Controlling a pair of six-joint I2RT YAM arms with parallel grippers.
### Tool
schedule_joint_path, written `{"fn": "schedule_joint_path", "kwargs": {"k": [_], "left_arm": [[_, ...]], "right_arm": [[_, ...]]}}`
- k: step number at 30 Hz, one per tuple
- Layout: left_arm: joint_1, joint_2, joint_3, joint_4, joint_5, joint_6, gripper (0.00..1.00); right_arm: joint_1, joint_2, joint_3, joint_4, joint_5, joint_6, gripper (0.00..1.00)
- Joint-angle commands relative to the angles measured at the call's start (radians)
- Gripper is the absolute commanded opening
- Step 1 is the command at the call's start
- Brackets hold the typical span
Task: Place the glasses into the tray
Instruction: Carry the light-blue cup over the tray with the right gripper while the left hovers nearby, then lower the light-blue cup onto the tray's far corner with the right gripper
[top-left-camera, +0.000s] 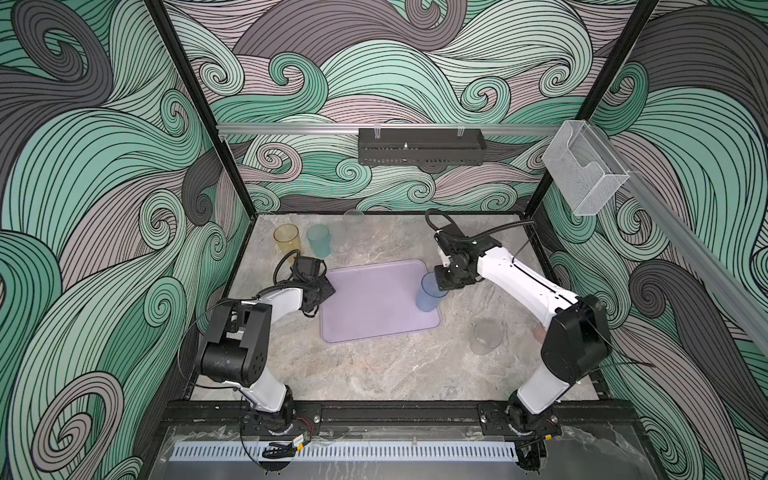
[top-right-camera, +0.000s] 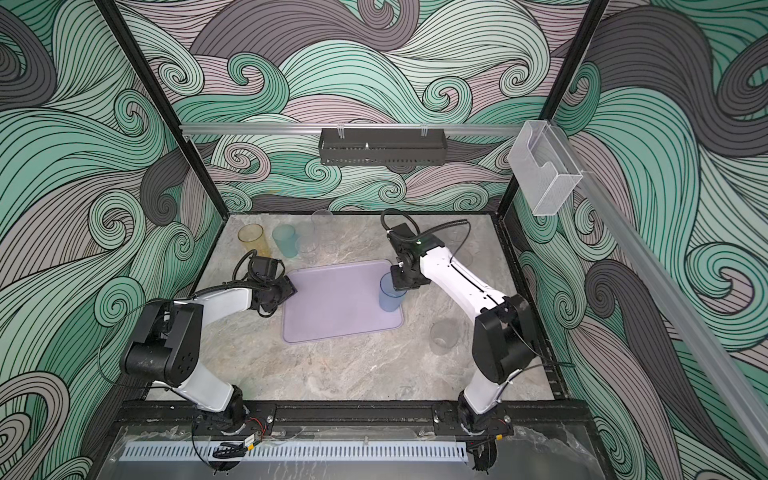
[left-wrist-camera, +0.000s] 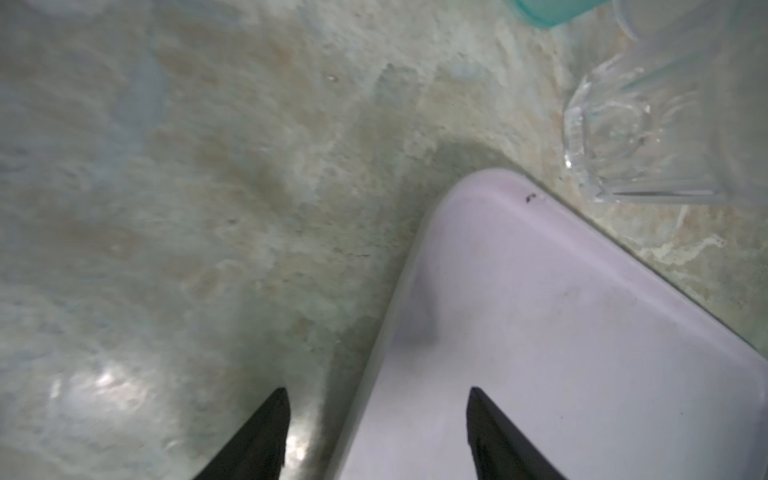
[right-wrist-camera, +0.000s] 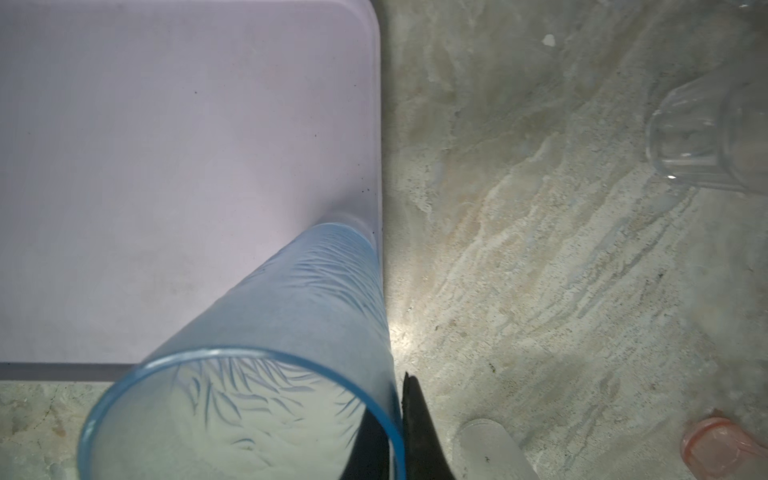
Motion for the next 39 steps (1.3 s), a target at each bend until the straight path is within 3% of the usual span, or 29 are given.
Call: {"fn": "schedule_joint_path", "kwargs": {"k": [1,4,7,15,16,21,25,30,35,39], "left_arm": [[-0.074,0.034,0.055,-0.014,0.019,0.009,0.7],[-0.135,0.055,0.085,-0.016,0.019,0.009,0.7],[-0.176,0.052,0.107,-0.051,0.019,0.009,0.7],[-0.171,-0.14,0.101,-0.133,0.019,0.009,0.7],[-0.171,-0.177,0.102,-0.173,-0.157,0.097,0.68],[-0.17,-0.32,0.085,-0.381,-0.29,0.139,0.65],[-0.17,-0.419,-0.03,-0.354,-0.244,0.096,0.64],[-0.171,-0.425,-0.157,-0.213,-0.2,0.026,0.64],[-0.166,-0.35,-0.066,-0.315,-0.189,0.062,0.63],[-0.16,-0.343,-0.084,-0.297,-0.178,0.048,0.63]], "right_arm": [[-0.037,-0.05,-0.039,-0.043,0.038,-0.011,0.0],[-0.049,-0.041,-0.02,-0.077,0.082,-0.013,0.0],[-0.028,-0.042,0.016,-0.081,0.048,-0.006,0.0],[0.183,0.115,0.27,-0.099,0.081,0.039,0.0],[0.203,0.152,0.311,-0.11,0.086,0.047,0.0],[0.277,0.285,0.446,-0.126,0.092,0.064,0.0],[0.33,0.388,0.558,-0.126,0.116,0.077,0.0],[0.356,0.527,0.704,-0.14,0.115,0.088,0.0],[0.361,0.609,0.817,-0.161,0.105,0.091,0.0],[0.367,0.666,0.897,-0.184,0.105,0.095,0.02]]}}
